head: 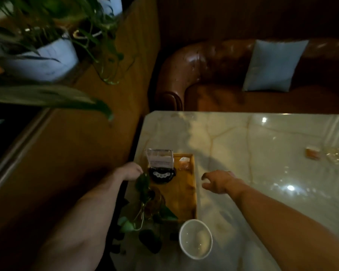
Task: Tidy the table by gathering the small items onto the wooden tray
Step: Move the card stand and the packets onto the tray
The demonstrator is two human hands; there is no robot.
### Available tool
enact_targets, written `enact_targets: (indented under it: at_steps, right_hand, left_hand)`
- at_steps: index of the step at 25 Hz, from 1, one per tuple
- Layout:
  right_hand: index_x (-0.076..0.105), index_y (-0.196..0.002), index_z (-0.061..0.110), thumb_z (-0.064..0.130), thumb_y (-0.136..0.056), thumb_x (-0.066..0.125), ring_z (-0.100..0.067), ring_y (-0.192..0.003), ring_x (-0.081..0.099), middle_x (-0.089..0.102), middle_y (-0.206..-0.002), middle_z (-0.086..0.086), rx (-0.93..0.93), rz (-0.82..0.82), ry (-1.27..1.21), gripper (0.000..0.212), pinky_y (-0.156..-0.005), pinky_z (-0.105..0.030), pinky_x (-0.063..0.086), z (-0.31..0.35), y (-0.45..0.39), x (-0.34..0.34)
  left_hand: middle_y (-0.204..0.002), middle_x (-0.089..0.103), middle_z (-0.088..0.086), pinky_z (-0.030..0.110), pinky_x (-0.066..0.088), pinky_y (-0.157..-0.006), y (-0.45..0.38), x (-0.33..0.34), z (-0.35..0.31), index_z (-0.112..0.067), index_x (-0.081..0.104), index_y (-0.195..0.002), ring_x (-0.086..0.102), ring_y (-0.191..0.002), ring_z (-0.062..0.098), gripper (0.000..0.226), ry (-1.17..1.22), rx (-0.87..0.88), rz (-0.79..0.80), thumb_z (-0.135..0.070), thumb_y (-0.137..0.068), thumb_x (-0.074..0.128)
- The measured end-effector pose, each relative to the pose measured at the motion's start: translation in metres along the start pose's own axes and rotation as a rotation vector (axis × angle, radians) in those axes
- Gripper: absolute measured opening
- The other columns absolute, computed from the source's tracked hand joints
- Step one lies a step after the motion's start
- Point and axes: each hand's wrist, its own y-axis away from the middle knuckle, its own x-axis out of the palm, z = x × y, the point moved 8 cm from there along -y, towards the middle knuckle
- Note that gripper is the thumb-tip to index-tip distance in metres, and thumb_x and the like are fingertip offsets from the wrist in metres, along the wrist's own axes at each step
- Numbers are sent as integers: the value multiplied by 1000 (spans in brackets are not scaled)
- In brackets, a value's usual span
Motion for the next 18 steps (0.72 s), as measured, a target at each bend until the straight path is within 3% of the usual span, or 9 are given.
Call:
enact_targets:
  at_steps: [4,7,11,15,18]
  right_hand:
    - [45,-139,33,53,-95,42,-22,-132,45,49,-145,-1,4,-31,-38,48,-107,-40,38,-25,25,-11]
    - [46,-139,31,53,-96,41,-23,-133,44,49,-145,-3,20,-60,-48,49,-107,-39,38,-59,44,-11]
    - [48,-137,31,50,-98,38,-23,-131,43,51,-141,-1,82,-212,-59,44,-105,-41,34,-124,76,-8]
    - [54,-131,31,48,-98,37,-19,-129,44,53,-139,4,140,-366,-106,41,-105,-38,34,-206,116,7]
    - [54,-131,33,49,-98,36,-14,-134,38,50,-141,9,162,-514,-108,40,-107,-35,30,-268,147,21]
  left_hand:
    - [-125,61,3,37,41,-101,25,0,-63,-18,66,-118,55,-116,20,35,-166,74,80,-41,-93,57]
    - [-123,64,1,33,45,-96,28,30,-122,-21,69,-114,59,-108,18,35,-252,214,67,-45,-91,58]
    - [-130,61,3,32,44,-99,26,77,-203,-24,65,-120,57,-117,22,41,-357,388,-100,-49,-88,58]
    - [-146,47,2,38,36,-108,24,129,-277,-27,47,-138,43,-133,22,60,-400,447,-239,-61,-89,49]
    - [-147,45,-3,35,29,-109,36,160,-326,-27,42,-141,38,-135,18,63,-402,552,-465,-64,-90,41]
